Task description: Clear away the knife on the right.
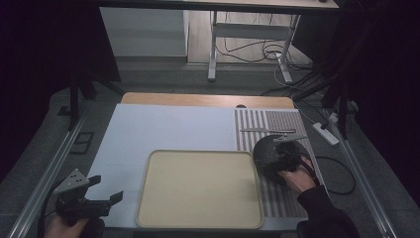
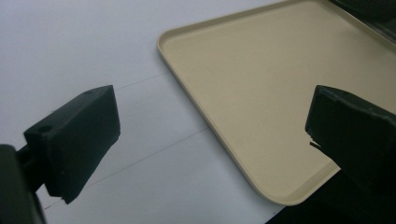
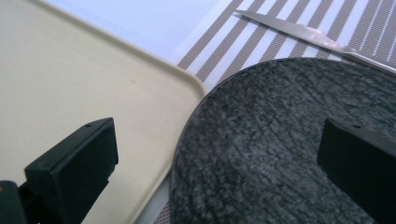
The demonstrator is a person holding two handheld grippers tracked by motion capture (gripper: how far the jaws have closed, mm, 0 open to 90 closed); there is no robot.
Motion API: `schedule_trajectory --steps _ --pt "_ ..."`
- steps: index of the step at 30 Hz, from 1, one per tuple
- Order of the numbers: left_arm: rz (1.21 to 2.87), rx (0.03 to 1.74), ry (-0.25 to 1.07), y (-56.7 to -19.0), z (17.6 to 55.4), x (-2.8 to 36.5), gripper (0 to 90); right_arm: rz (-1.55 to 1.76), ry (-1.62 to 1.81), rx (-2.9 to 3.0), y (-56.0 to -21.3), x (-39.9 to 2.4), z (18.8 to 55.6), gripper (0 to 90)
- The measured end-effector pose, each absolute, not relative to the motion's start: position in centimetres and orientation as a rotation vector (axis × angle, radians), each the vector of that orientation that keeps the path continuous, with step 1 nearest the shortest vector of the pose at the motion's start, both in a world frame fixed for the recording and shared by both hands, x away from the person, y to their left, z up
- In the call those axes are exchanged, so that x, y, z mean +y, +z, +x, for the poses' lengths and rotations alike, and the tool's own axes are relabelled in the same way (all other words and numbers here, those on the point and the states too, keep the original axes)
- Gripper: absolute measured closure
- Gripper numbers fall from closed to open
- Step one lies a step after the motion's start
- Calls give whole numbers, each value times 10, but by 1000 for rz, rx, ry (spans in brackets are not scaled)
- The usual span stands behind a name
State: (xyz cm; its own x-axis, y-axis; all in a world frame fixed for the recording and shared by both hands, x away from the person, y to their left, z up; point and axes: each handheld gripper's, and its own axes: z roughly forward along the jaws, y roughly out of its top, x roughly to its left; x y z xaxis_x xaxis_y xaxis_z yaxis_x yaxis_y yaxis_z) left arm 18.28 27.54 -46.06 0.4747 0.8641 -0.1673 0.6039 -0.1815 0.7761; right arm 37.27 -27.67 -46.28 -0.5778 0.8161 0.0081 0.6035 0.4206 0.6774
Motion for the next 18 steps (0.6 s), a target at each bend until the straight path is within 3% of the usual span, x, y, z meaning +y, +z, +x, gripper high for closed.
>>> schedule_trajectory --steps 18 --pt "1890 1226 394 -461 183 276 29 1285 915 2329 -468 -285 408 0"
